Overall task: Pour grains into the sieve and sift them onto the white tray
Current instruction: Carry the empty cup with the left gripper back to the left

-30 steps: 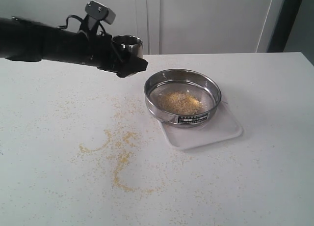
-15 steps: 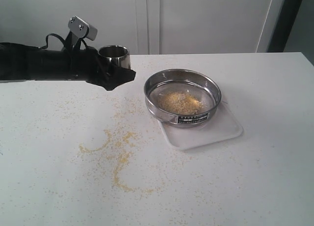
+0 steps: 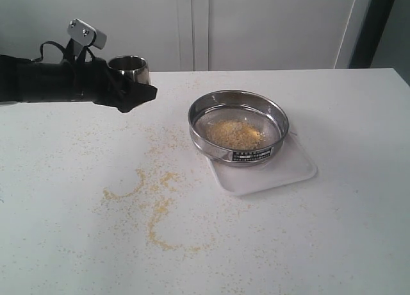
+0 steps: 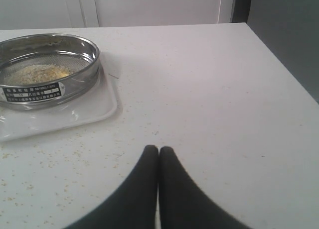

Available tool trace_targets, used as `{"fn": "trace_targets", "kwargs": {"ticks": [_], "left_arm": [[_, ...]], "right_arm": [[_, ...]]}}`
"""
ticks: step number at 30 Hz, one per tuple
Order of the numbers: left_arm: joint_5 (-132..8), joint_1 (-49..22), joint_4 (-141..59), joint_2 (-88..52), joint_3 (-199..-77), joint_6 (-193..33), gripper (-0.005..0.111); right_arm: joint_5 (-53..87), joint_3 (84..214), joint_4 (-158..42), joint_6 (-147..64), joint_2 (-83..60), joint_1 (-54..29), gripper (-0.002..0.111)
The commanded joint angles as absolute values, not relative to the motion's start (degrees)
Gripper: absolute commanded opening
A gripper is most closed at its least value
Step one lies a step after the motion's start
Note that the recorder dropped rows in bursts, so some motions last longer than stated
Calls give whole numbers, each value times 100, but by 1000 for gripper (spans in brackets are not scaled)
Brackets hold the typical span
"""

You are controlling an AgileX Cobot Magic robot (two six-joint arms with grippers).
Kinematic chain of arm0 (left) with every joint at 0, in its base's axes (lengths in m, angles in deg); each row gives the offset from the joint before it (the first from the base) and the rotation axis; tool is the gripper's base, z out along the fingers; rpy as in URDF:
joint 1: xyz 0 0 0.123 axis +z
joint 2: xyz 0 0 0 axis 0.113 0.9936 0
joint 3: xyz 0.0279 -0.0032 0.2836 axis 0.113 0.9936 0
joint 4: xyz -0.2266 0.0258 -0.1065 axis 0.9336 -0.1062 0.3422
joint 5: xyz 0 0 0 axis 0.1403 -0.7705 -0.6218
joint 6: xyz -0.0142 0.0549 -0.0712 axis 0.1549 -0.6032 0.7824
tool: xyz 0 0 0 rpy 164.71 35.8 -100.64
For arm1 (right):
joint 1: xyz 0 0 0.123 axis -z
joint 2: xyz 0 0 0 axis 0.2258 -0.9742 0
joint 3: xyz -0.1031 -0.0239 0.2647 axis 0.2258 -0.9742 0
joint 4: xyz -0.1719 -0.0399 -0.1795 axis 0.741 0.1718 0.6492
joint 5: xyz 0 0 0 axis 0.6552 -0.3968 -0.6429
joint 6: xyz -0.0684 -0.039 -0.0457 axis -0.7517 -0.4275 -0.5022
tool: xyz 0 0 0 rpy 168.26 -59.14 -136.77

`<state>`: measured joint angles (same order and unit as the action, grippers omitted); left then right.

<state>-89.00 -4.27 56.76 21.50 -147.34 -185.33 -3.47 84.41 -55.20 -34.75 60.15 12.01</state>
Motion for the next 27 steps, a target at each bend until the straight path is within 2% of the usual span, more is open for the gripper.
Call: {"fn": "trace_targets", "kwargs": {"ticks": [1, 8, 14, 24, 27], "left_arm": [[-8448, -380, 5851, 2080, -14691, -19111, 0], [-8507, -380, 5851, 2080, -14691, -19282, 0], [-8025, -337, 5851, 2080, -14691, -19403, 0], [-8458, -150, 5851, 2085, -14691, -19403, 0], [-8499, -150, 5115, 2129, -14742, -19064, 0]], "right_arm": [[-263, 8409, -5489, -3481, 6043, 1235, 0], [-263, 8409, -5489, -3481, 6043, 1235, 0], [-263, 8409, -5489, -3481, 6043, 1235, 0], [-263, 8409, -5489, -3481, 6043, 1235, 0], [-263, 8409, -5489, -3481, 6043, 1235, 0]]}}
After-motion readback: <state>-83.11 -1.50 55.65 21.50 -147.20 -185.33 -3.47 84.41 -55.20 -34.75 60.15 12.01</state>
